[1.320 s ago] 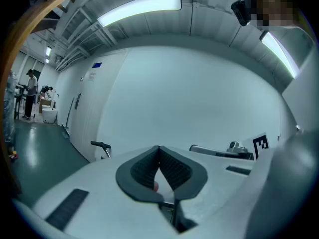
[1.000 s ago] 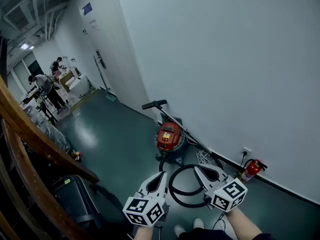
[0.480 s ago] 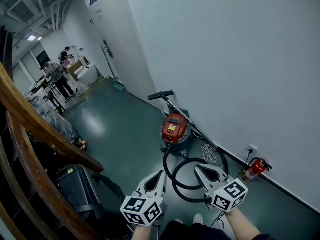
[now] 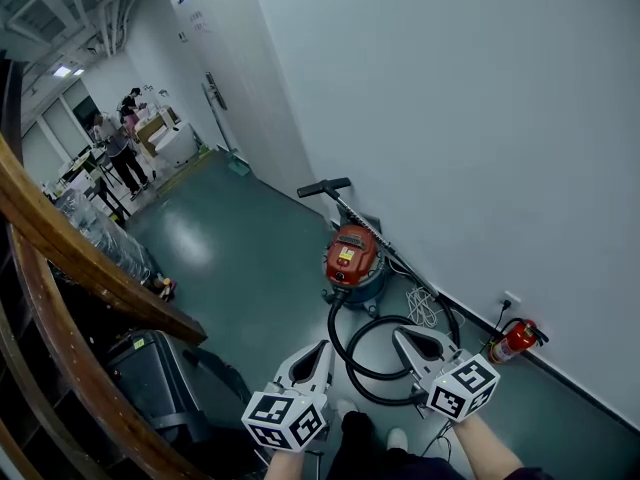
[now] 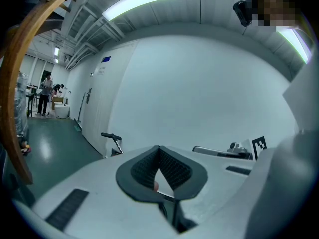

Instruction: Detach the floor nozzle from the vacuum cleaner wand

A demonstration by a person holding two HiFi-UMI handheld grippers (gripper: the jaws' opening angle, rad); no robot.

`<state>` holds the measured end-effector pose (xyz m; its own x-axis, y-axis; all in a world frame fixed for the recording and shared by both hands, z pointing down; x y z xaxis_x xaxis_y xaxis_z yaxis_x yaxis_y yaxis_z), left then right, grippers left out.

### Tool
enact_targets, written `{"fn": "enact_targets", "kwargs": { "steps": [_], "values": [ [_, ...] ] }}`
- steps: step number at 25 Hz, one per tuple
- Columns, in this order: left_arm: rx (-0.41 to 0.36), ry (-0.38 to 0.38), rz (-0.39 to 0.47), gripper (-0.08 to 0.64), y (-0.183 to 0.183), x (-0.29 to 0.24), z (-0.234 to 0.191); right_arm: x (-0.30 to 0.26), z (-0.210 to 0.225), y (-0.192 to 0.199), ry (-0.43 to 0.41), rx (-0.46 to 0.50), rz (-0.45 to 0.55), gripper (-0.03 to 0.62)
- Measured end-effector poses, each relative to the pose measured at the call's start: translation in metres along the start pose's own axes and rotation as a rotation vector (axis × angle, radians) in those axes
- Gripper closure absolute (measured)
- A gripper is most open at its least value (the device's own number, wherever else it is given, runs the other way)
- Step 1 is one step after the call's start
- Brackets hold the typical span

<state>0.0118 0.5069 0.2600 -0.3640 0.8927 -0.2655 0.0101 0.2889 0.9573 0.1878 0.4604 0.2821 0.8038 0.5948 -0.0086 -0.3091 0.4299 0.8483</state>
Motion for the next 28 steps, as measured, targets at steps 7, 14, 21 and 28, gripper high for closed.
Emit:
{"fn": "enact_targets", "kwargs": {
  "steps": [7, 14, 21, 28],
  "values": [
    [0.022, 0.03, -0.012, 0.555, 0.002, -0.034, -0.045, -0.047, 0.017, 0.002, 0.033, -0.002, -0.013, 0.575],
    [0.032, 0.096, -0.02, 0.555, -0.009, -0.077, -0.106, -0.115, 0.033, 0.002, 0.088, -0.014, -0.014, 0.575],
    [0.088, 0.141, -0.041, 0.555, -0.01, -0.098, -0.172, -0.166, 0.035, -0.004, 0.17, -0.024, 0.004, 0.575],
    [0.111, 0.199, -0.062, 0.555, -0.011, -0.111, -0.199, -0.18, 0.036, -0.013, 0.249, -0.006, 0.017, 0.575]
  ]
}}
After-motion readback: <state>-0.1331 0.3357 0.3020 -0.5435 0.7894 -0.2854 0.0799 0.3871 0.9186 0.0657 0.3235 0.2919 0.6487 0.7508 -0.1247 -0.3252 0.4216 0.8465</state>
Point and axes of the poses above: the fingertips, and each gripper's own axes: x backward along the fingers, z to its right, y out of its underside, the point moved 5 cm from there along x, backward along the fingers, and after that the axes turned 10 degrees about -x, right-handed, at the moved point
